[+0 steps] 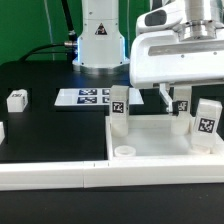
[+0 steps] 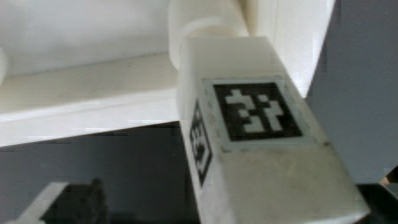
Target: Assemble square table
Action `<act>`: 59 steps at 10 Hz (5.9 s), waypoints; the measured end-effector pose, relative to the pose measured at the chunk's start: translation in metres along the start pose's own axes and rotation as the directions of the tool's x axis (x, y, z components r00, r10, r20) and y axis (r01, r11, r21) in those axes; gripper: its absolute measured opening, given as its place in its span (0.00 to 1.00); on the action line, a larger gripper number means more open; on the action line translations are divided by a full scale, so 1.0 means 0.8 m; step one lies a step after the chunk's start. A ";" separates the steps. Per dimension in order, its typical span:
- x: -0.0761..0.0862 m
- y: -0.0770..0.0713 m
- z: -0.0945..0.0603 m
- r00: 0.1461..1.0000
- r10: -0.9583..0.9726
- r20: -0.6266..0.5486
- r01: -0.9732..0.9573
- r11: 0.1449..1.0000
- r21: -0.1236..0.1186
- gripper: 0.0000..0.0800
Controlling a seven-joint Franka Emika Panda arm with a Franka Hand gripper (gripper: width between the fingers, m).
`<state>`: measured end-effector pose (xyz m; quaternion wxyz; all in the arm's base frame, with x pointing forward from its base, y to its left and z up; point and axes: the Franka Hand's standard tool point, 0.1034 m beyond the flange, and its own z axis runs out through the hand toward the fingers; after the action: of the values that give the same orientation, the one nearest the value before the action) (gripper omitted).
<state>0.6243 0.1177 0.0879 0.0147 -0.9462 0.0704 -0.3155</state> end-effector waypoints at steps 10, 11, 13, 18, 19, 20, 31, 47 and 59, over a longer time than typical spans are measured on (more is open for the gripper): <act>0.000 0.000 0.010 0.894 0.115 0.432 -0.122 0.992 -0.013 0.81; -0.002 0.009 0.010 0.866 0.121 0.486 -0.129 0.992 -0.018 0.81; 0.000 0.021 0.014 0.871 0.136 0.472 -0.140 0.990 -0.028 0.81; 0.001 0.021 0.014 0.835 0.303 0.459 -0.287 0.952 -0.106 0.37; 0.001 0.021 0.014 0.811 0.375 0.450 -0.350 0.926 -0.141 0.37; 0.000 0.021 0.015 0.779 0.450 0.437 -0.416 0.892 -0.178 0.37; -0.009 0.016 0.015 0.092 0.990 0.106 -0.877 0.131 -0.461 0.63; -0.008 -0.009 0.012 0.716 0.569 0.404 -0.469 0.821 -0.325 0.37; -0.009 -0.010 0.014 0.300 0.931 0.207 -0.809 0.363 -0.462 0.73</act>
Offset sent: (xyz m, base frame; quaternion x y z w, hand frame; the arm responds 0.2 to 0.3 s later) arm 0.0000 0.0000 0.0000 0.0000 0.0000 0.0000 1.0000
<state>0.6264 0.1267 0.0749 0.0711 -0.7859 0.6138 -0.0209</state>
